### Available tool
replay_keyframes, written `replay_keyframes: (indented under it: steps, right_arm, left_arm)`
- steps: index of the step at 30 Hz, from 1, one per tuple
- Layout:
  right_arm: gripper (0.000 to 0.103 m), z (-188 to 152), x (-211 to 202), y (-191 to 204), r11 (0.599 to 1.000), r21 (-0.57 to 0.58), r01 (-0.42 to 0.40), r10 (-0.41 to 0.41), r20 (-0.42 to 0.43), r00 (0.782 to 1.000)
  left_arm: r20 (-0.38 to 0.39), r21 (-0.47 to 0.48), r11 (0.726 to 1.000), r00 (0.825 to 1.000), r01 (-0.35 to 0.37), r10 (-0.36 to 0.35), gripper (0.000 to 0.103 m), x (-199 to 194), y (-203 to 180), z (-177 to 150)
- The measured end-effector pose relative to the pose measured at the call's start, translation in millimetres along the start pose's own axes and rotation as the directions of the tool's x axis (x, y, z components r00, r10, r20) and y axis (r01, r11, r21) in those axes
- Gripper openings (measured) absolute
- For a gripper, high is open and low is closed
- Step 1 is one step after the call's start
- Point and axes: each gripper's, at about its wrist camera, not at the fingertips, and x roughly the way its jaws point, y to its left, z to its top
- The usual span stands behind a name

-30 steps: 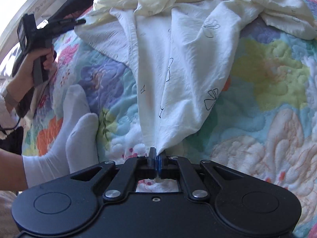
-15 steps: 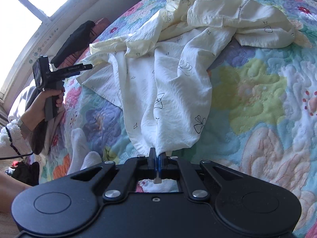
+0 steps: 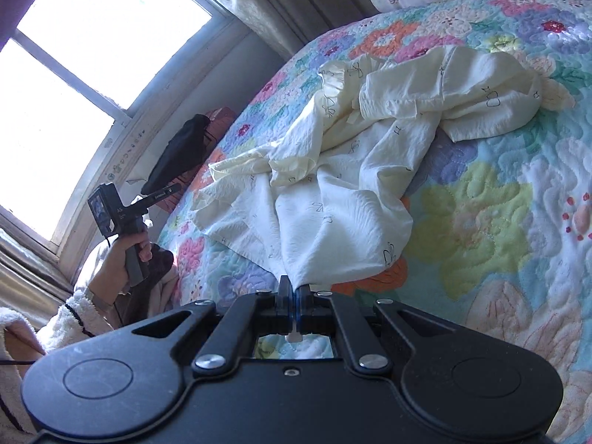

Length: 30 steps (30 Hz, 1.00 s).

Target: Fold clothes

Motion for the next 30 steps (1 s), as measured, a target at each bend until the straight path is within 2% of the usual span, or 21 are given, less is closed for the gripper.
replay_keyframes:
  steps: [3, 4, 5, 6, 7, 8, 9, 10, 12, 13, 14, 16, 17, 18, 19, 20, 22, 25, 27, 29, 30]
  right_arm:
    - [0.004, 1, -13, 4, 0.998, -0.006, -0.057, 0.057, 0.035, 0.998]
    - [0.004, 1, -16, 6, 0.998, -0.013, -0.067, 0.067, 0.039, 0.997]
    - [0.004, 1, -14, 9, 0.999, -0.039, -0.021, 0.022, 0.028, 0.999]
    - [0.004, -2, -5, 13, 0.992, -0.092, 0.086, -0.087, -0.006, 0.996]
    - [0.004, -6, 7, 16, 0.966, -0.158, 0.205, -0.214, -0.041, 0.976]
    - [0.004, -11, 19, 19, 0.921, -0.226, 0.316, -0.339, -0.068, 0.938]
    - [0.004, -15, 30, 17, 0.896, -0.250, 0.366, -0.400, -0.100, 0.911]
    - [0.004, -19, 40, 11, 0.895, -0.241, 0.375, -0.414, -0.141, 0.899]
    - [0.004, -19, 46, 1, 0.891, -0.225, 0.394, -0.434, -0.167, 0.885]
    - [0.004, -18, 47, -3, 0.889, -0.218, 0.404, -0.442, -0.173, 0.880]
    - [0.004, -18, 48, -8, 0.886, -0.210, 0.413, -0.450, -0.178, 0.875]
    - [0.009, -16, 49, -16, 0.880, -0.195, 0.433, -0.467, -0.189, 0.864]
    - [0.010, -14, 49, -22, 0.884, -0.163, 0.438, -0.464, -0.189, 0.866]
    - [0.019, -11, 47, -28, 0.891, -0.112, 0.440, -0.453, -0.183, 0.872]
    - [0.033, -8, 43, -35, 0.897, -0.060, 0.438, -0.441, -0.170, 0.881]
    - [0.037, -6, 38, -40, 0.903, -0.016, 0.430, -0.427, -0.151, 0.892]
    - [0.039, -4, 31, -48, 0.915, 0.057, 0.400, -0.392, -0.113, 0.913]
    - [0.045, -2, 28, -55, 0.933, 0.151, 0.327, -0.320, -0.073, 0.945]
    - [0.047, -2, 35, -54, 0.937, 0.156, 0.311, -0.302, -0.077, 0.950]
    - [0.048, -2, 46, -50, 0.938, 0.133, 0.319, -0.309, -0.092, 0.947]
    - [0.048, -2, 51, -49, 0.940, 0.122, 0.319, -0.308, -0.095, 0.946]
  left_arm:
    - [-0.120, -0.129, 0.990, 0.990, 0.063, -0.078, 0.014, 19, 8, -9]
    - [-0.142, -0.199, 0.978, 0.986, 0.058, -0.087, 0.031, 27, 12, -17]
    - [-0.163, -0.269, 0.962, 0.982, 0.051, -0.098, 0.053, 34, 17, -26]
    - [-0.183, -0.336, 0.941, 0.977, 0.042, -0.109, 0.057, 42, 21, -34]
    - [-0.202, -0.402, 0.915, 0.972, 0.032, -0.123, 0.058, 50, 25, -43]
    - [-0.211, -0.426, 0.905, 0.971, 0.010, -0.111, 0.058, 54, 27, -49]
    - [-0.217, -0.415, 0.910, 0.971, -0.004, -0.095, 0.058, 56, 25, -53]
    - [-0.219, -0.383, 0.924, 0.972, -0.010, -0.080, 0.058, 56, 21, -55]
    - [-0.209, -0.272, 0.962, 0.977, -0.024, -0.034, 0.068, 57, 8, -55]
    - [-0.211, -0.213, 0.976, 0.977, -0.033, -0.013, 0.084, 60, 3, -53]
    - [-0.211, -0.154, 0.987, 0.978, -0.041, 0.008, 0.095, 63, -3, -51]
    - [-0.184, -0.130, 0.992, 0.983, 0.003, -0.027, 0.095, 68, -5, -51]
    - [-0.170, -0.117, 0.993, 0.984, 0.025, -0.045, 0.090, 70, -7, -50]
    - [-0.163, -0.130, 0.991, 0.985, 0.042, -0.063, 0.080, 72, -6, -51]
    - [-0.179, -0.142, 0.989, 0.982, 0.031, -0.056, 0.039, 74, -6, -50]
    - [-0.207, -0.165, 0.986, 0.976, 0.027, -0.061, 0.022, 76, -8, -49]
    - [-0.194, -0.171, 0.985, 0.980, 0.012, -0.046, 0.007, 67, -15, -45]
    - [-0.134, -0.029, 0.999, 0.991, -0.022, 0.017, 0.005, 44, -37, -36]
    - [-0.079, 0.068, 0.997, 0.996, -0.024, 0.029, 0.005, 26, -46, -28]
    - [-0.041, 0.060, 0.998, 0.999, -0.011, 0.014, 0.005, 9, -40, -17]
    - [-0.031, 0.019, 1.000, 1.000, 0.001, -0.001, 0.005, 1, -32, -9]
